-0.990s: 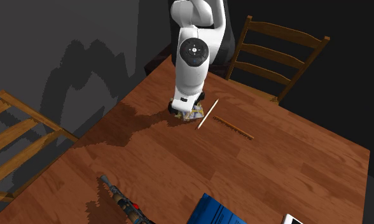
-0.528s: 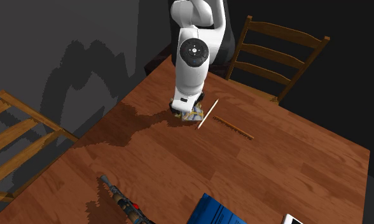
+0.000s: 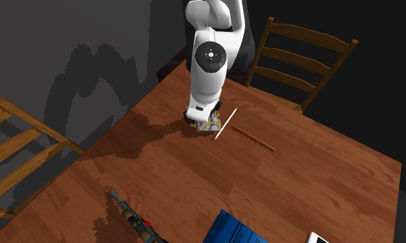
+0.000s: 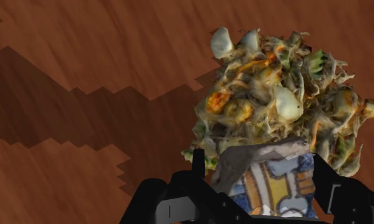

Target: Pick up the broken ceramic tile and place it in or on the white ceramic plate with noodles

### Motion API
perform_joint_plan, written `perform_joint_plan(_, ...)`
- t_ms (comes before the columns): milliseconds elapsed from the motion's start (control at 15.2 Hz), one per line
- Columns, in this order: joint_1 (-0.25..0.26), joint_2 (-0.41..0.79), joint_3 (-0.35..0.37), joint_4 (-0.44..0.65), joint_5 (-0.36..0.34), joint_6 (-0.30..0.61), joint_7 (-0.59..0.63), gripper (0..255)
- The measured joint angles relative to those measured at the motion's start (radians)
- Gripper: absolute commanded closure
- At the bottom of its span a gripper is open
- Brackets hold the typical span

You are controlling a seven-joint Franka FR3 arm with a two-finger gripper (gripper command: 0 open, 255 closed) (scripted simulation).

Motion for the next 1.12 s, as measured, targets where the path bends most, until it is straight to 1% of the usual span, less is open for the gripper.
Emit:
perform_joint_plan(330,-0.001,-0.019,0.001,0.017,0.007,-0.035,-0.006,255)
perform_joint_plan(1122,-0.001,-0.059,0.004,0.129,0.021,-0.185,-0.022,255)
